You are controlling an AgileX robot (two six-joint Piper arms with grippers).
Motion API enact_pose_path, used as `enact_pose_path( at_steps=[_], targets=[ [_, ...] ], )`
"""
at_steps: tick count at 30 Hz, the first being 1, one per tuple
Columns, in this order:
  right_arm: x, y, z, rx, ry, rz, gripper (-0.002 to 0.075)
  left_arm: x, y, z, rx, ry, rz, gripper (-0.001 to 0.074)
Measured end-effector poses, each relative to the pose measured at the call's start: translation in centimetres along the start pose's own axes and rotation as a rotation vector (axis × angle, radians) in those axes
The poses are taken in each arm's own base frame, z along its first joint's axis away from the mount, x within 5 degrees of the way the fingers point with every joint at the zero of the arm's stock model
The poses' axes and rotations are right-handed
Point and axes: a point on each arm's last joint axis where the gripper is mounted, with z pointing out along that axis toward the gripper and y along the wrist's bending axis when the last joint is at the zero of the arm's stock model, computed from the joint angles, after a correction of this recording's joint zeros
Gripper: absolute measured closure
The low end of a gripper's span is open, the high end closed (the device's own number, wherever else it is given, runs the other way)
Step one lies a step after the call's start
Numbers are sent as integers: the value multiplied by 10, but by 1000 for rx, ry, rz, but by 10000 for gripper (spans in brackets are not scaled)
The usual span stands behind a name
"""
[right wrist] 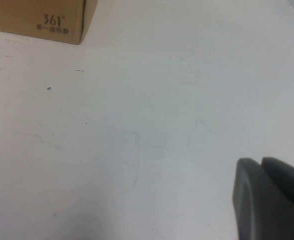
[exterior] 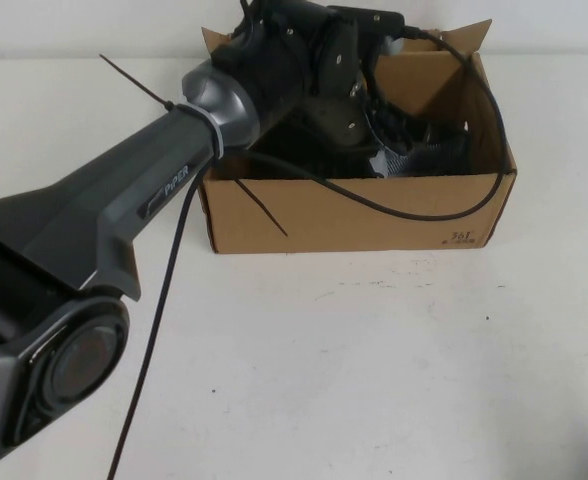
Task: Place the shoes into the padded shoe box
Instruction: Place the shoe in the shoe box
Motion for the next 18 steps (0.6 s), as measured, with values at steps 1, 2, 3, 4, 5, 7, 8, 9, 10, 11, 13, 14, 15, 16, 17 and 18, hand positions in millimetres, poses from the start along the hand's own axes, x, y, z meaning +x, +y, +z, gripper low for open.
enact_pose_path(
  at_steps=[1, 2, 3, 4, 5, 7, 8, 9, 10, 11, 13, 14, 15, 16, 17, 18],
  targets=[
    [0, 0, 0, 1, 0, -2, 734, 0, 0, 0, 0, 0, 0, 734],
    [0, 0, 0, 1, 0, -2, 734, 0, 0, 0, 0, 0, 0, 734],
    [0, 0, 0, 1, 0, -2, 734, 0, 0, 0, 0, 0, 0, 734],
    [0, 0, 0, 1, 0, -2, 734, 0, 0, 0, 0, 0, 1, 729],
    [0, 0, 0, 1, 0, -2, 734, 0, 0, 0, 3, 1, -1, 716],
    [0, 0, 0, 0, 0, 0, 734, 0, 0, 0, 19, 1, -11, 659],
    [0, 0, 0, 0, 0, 0, 734, -1, 1, 0, 27, 0, -22, 611],
    [0, 0, 0, 0, 0, 0, 734, -1, 1, -1, 31, -1, -23, 565],
    [0, 0, 0, 0, 0, 0, 734, -1, 1, -1, 33, 0, -24, 498],
    [0, 0, 0, 0, 0, 0, 734, -2, 1, -2, 36, -2, -28, 426],
    [0, 0, 0, 0, 0, 0, 734, -3, 2, -6, 36, -9, -29, 308],
    [0, 0, 0, 0, 0, 0, 734, -5, 2, -9, 37, -15, -29, 260],
    [0, 0, 0, 0, 0, 0, 734, -6, 2, -12, 39, -24, -29, 232],
    [0, 0, 0, 0, 0, 0, 734, -8, 1, -17, 41, -36, -28, 210],
    [0, 0, 0, 0, 0, 0, 734, -11, 1, -24, 42, -50, -27, 195],
    [0, 0, 0, 0, 0, 0, 734, -13, 1, -30, 45, -61, -25, 186]
  ],
)
